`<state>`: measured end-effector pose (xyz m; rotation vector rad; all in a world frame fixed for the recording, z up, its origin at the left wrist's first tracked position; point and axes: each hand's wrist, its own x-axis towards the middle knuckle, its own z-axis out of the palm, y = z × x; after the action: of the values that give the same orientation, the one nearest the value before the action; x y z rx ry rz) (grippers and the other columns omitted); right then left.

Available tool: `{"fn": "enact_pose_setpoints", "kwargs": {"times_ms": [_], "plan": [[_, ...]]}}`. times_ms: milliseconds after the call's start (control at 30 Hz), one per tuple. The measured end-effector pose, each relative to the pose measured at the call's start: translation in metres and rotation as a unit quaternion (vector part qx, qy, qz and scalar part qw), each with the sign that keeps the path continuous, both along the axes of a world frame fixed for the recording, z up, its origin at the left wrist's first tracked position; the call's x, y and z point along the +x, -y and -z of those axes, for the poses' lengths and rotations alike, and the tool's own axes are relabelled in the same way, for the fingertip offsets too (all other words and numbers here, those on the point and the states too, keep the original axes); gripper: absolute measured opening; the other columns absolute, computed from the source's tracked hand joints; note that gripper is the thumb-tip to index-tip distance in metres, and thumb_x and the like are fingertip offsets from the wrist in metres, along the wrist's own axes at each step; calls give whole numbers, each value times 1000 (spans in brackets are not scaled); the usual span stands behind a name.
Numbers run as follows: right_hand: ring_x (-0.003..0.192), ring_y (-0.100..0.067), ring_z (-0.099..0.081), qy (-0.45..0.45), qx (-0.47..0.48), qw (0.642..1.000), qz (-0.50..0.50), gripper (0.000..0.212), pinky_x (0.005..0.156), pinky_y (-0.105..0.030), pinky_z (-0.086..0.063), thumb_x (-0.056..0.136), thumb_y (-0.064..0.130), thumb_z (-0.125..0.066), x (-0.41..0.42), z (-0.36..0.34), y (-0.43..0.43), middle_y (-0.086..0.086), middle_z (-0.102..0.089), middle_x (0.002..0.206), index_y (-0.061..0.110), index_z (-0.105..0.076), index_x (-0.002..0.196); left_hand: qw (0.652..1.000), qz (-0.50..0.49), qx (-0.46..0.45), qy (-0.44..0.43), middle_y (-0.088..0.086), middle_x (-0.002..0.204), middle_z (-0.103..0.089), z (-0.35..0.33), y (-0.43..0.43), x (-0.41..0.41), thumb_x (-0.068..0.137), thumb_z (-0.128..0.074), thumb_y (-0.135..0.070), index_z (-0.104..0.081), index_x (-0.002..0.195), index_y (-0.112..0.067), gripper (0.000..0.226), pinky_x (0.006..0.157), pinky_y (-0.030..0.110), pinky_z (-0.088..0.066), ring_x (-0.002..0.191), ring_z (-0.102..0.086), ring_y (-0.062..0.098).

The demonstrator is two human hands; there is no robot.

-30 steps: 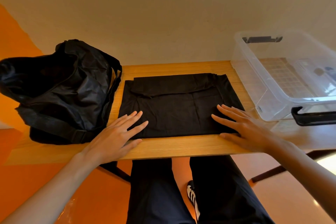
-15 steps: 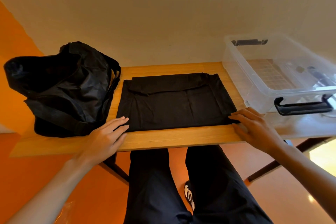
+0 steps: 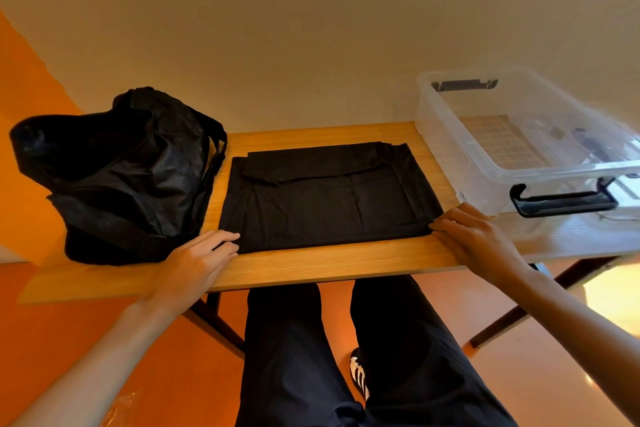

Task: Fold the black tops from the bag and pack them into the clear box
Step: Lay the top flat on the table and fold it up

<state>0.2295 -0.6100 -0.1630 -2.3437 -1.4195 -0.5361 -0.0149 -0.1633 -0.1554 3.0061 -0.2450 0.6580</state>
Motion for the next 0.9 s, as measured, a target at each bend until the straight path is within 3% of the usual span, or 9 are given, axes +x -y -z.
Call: {"fn": "enact_pose_setpoints", "kwargs": {"times_ms": [167, 300, 600, 900], "plan": [[90, -22, -60, -17, 17, 999, 22, 32, 73, -38, -55, 104, 30, -49, 2, -3, -2, -2, -67, 99, 11, -74, 103, 1000, 2, 5, 13, 5, 106, -70, -9, 1, 6, 100, -47, -22, -73, 95, -5, 31, 93, 28, -51, 101, -66, 19], [90, -20, -58, -30, 36, 998, 47, 29, 70, -40, -54, 104, 30, -49, 8, -9, -7, 0, -66, 99, 11, -70, 107, 1000, -12, 0, 24, 7, 108, -68, -26, 1, 12, 100, -48, -19, -71, 100, -3, 29, 96, 29, -49, 103, -66, 22], [91, -19, -53, -40, 69, 993, 92, 14, 64, -40, -53, 100, 20, -59, 21, -35, -30, 0, -64, 93, 10, -68, 103, 997, -54, -8, 60, 5, 91, -66, -48, 2, 34, 101, -48, -20, -69, 100, -2, 28, 75, 38, -55, 84, -60, 23], [91, -20, -50, -96, 104, 975, 173, 8, 73, -31, -39, 102, 12, -56, 47, -46, -74, -4, -63, 96, 9, -63, 101, 995, -78, -20, 62, 10, 91, -66, -64, -23, 77, 95, -65, -3, -69, 102, 0, 8, 76, 39, -52, 85, -58, 25]]}}
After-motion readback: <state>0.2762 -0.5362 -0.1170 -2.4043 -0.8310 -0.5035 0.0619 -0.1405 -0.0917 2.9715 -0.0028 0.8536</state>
